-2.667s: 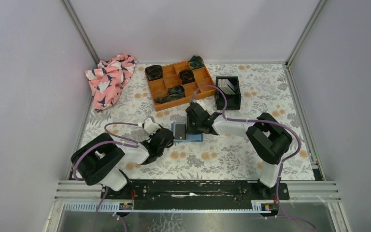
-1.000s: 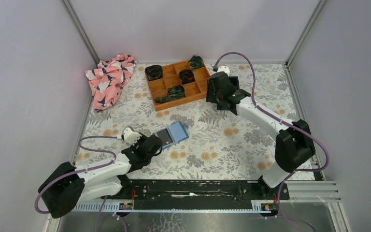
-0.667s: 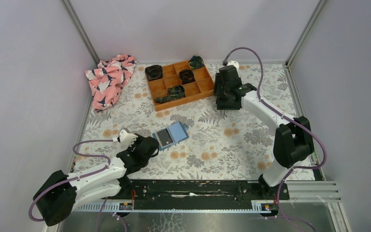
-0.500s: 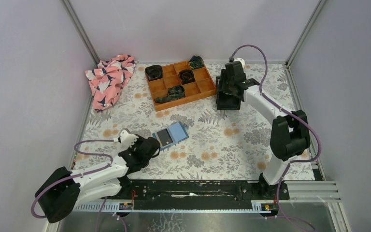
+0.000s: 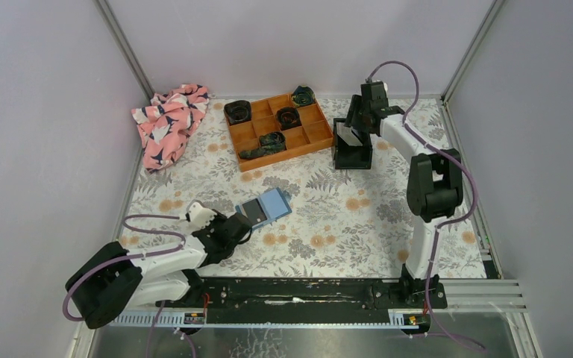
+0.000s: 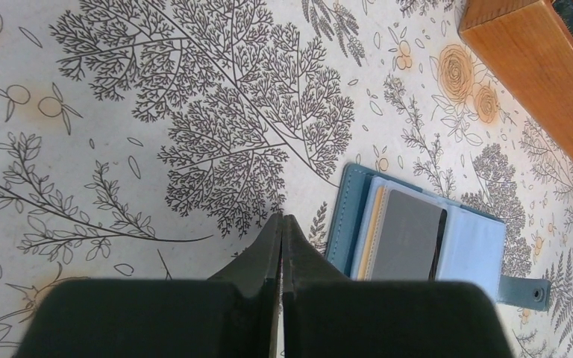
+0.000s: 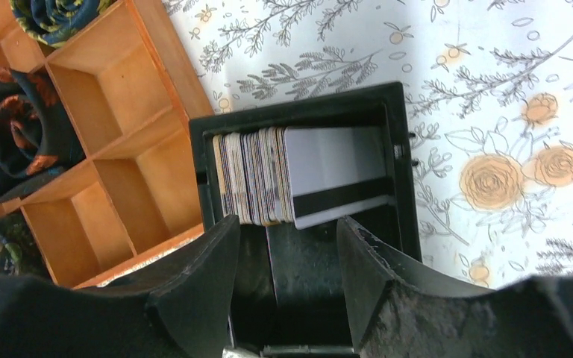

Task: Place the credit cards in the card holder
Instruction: Pick up the credit card from the storage box.

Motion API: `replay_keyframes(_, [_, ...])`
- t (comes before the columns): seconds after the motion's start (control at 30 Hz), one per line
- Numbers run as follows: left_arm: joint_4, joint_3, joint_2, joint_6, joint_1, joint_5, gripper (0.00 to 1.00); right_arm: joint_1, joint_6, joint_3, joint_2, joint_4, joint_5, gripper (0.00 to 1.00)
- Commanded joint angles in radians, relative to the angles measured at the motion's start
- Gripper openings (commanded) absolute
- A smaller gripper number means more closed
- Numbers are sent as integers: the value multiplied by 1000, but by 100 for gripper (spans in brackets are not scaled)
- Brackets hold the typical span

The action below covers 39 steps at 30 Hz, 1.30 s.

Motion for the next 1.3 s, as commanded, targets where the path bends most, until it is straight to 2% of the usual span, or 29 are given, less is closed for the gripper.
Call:
replay_keyframes(0.0, [38, 19, 34, 5, 11, -35, 0, -11, -2, 119, 67, -25, -46, 58])
replay_keyframes(0.37, [95, 101, 174, 73, 48, 16, 0, -43, 14, 218, 184, -65, -95, 58])
replay_keyframes(0.7, [207, 161, 283, 154, 93, 81, 0, -46, 27, 199, 192, -48, -145, 58])
replay_keyframes(0.87, [226, 192, 320, 185, 100, 106, 0, -47, 39, 195, 189, -42, -185, 54])
replay_keyframes(1.1, [150, 214, 249, 189, 100, 82, 0, -46, 48, 182, 168, -42, -202, 44])
replay_keyframes(1.27, [83, 225, 175, 192, 100, 59, 0, -45, 59, 168, 138, -35, -217, 40])
